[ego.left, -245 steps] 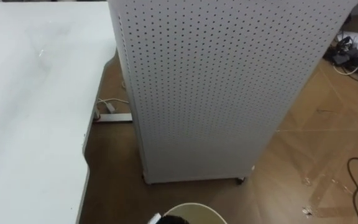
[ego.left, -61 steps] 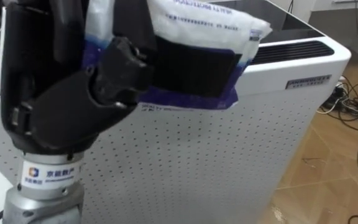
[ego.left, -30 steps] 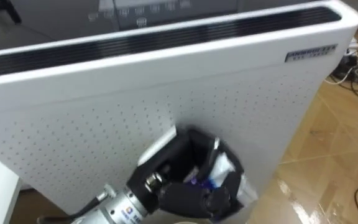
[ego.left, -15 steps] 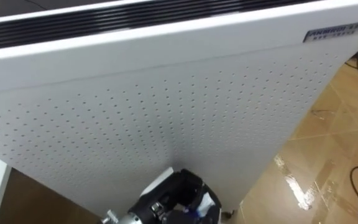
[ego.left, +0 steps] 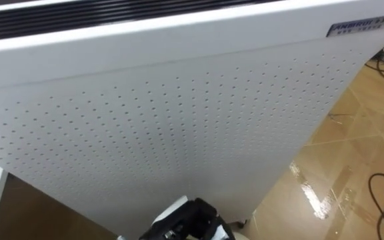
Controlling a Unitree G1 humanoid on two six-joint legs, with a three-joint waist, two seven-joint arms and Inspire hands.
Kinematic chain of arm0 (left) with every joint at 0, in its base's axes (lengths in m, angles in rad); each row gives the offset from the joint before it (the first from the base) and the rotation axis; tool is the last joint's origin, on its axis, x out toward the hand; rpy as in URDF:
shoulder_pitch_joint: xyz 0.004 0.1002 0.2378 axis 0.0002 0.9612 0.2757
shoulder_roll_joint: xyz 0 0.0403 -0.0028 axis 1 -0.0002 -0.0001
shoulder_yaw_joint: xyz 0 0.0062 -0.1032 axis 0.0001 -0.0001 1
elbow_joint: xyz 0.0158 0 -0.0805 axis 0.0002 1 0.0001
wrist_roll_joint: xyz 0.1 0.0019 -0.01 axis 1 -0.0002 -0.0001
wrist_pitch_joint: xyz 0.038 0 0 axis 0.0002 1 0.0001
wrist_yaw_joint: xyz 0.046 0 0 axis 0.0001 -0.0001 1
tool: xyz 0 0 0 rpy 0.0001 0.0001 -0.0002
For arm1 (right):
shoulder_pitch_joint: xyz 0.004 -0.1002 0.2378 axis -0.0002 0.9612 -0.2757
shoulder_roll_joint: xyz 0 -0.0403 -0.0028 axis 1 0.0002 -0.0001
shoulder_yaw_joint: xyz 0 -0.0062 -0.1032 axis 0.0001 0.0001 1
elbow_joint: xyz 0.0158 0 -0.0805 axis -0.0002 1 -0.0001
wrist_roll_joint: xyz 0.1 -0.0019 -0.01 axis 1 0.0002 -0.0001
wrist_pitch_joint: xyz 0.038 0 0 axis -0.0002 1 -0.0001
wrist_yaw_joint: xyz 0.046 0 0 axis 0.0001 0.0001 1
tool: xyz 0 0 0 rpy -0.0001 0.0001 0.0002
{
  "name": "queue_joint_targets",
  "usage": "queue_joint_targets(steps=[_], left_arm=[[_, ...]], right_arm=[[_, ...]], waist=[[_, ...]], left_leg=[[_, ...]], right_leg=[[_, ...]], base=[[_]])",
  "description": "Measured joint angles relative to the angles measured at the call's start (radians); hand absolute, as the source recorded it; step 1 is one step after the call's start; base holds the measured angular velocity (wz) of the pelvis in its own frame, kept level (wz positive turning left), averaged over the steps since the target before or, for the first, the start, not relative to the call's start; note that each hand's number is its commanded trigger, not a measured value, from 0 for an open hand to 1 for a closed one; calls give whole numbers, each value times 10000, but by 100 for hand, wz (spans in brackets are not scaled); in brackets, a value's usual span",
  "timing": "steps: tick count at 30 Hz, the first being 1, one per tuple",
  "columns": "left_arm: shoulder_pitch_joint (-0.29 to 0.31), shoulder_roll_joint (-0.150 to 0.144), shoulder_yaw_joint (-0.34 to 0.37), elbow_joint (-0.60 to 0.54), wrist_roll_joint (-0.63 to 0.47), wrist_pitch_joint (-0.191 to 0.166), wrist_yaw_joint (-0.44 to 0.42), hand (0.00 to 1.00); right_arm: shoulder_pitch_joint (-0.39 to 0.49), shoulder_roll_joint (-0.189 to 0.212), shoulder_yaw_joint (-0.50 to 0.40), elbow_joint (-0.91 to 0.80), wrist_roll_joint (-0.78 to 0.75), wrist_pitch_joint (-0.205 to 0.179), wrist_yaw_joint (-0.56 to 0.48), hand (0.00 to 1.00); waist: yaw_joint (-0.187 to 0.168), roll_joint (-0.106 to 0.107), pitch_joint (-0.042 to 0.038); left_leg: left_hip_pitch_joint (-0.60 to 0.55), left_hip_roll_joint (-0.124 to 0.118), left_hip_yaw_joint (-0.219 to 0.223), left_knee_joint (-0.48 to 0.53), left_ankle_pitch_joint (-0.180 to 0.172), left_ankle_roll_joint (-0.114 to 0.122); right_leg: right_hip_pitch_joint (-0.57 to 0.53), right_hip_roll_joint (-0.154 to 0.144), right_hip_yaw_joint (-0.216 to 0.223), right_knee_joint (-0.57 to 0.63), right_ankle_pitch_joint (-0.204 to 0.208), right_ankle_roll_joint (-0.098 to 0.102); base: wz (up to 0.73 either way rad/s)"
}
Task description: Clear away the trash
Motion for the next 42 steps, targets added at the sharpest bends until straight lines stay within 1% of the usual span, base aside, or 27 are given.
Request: queue_joint_targets(steps=[3,8,11,18,24,28,33,40,42], left_arm=[[0,12,-126,199,5,0,-12,0],[27,129,-412,372,186,5,-36,0],[53,219,-493,381,195,9,-62,0],[56,314,-544,388,222,57,-200,0],[167,346,-551,387,370,72,-209,0],[245,353,-558,473,599,74,-222,0],[264,364,-723,918,962,124,-305,0],[232,349,-701,959,969,168,-315,0],[220,359,-664,959,971,235,-315,0]], right_arm=[[-3,4,11,-1,6,0,-16,100],[-3,17,21,-5,54,0,-18,100],[1,-12,194,-6,400,0,-37,100],[0,-64,336,-11,725,0,-42,100],[-7,-105,393,-8,775,1,-53,100],[0,-119,399,-3,775,1,-49,100],[9,-120,410,87,777,1,-20,100],[22,-198,415,101,776,1,-22,100],[23,-245,399,101,775,1,-21,100]], waist=[[19,-15,3],[51,-14,-1],[48,1,-11],[50,60,-49],[40,116,-85],[23,122,-88],[33,130,-84],[39,166,-76],[34,169,-76]], left_leg=[[2,-8,6,-16,21,1],[5,-29,6,-16,24,6],[2,-25,4,-24,24,6],[3,-26,2,-27,25,7],[14,-21,5,-26,29,3],[17,-25,-29,-30,50,-2],[57,-23,-54,-67,53,-3],[84,-15,-51,-125,72,-6],[88,-20,-69,-136,73,-9]], right_leg=[[-6,-15,-12,-2,-1,-2],[-7,-32,-12,-4,-1,-2],[-7,-28,-20,-2,-1,-2],[-7,-29,-26,6,-1,-2],[-5,-30,-24,38,0,-2],[15,-33,-114,42,3,-8],[99,-33,-167,30,8,-16],[102,-31,-166,30,8,-16],[102,-32,-179,23,7,-15]], base=[[0],[0],[0],[0],[0],[2],[2],[0],[0]])
